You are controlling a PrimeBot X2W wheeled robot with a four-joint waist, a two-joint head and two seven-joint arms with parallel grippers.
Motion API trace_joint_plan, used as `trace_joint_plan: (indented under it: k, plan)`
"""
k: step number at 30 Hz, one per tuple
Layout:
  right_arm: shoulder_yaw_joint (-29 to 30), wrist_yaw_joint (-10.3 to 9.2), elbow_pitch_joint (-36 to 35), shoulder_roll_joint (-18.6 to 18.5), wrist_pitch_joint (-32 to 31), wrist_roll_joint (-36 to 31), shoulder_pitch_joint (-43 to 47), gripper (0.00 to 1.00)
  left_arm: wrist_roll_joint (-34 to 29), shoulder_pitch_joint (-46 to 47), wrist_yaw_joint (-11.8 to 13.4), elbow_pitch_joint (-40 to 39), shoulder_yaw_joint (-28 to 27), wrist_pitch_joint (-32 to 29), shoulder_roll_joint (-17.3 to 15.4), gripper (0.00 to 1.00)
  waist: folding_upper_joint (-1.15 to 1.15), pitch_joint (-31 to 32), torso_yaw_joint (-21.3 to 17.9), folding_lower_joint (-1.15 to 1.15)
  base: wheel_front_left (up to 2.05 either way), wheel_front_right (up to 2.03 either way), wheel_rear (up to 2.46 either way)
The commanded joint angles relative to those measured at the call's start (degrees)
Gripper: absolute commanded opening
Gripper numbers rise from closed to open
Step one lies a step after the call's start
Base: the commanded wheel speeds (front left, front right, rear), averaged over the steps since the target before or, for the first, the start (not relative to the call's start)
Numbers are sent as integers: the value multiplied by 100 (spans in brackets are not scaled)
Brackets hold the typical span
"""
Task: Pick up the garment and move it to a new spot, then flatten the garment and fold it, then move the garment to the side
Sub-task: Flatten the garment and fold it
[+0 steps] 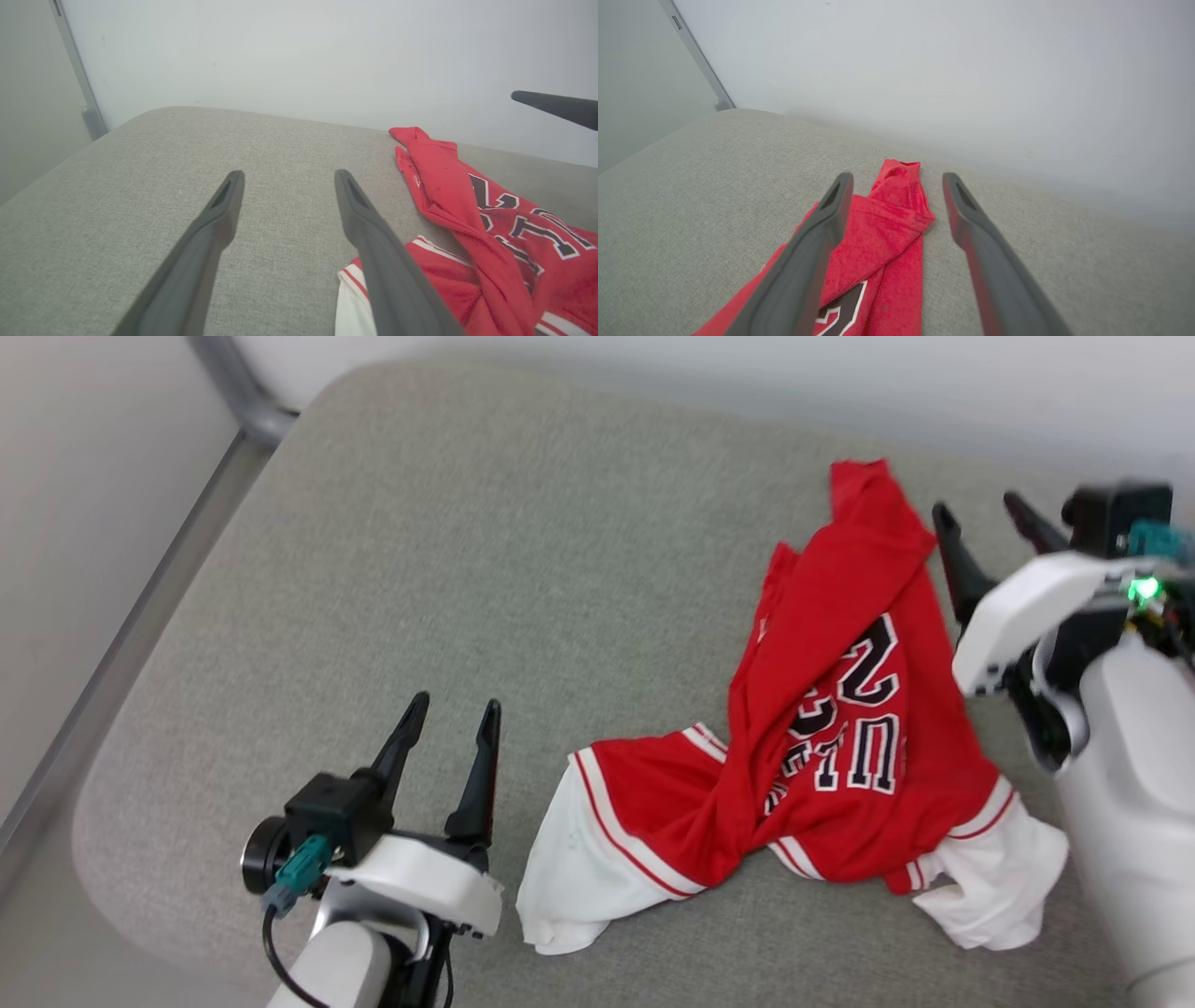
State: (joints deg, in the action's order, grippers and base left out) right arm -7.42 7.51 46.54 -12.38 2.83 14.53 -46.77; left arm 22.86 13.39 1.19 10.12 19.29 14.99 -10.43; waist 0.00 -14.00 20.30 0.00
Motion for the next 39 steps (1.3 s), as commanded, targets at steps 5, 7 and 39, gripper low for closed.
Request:
trace_joint_plan:
  k: [5,7,39]
  plan:
    - [-53,-4,-673,-115,391,202,1156,100,-53,-481,247,-199,-134,-105,-229,100,0,898,-625,0,0,0,0]
    - [44,-5,-1007,-146,352,268,1600,100,-57,-646,324,-289,-161,-181,-311,100,0,1048,-750,0,0,0,0]
    - [742,-4,-4344,111,-4458,451,3955,100,35,-772,525,-1067,-103,-432,-453,100,0,508,-959,0,0,0,0]
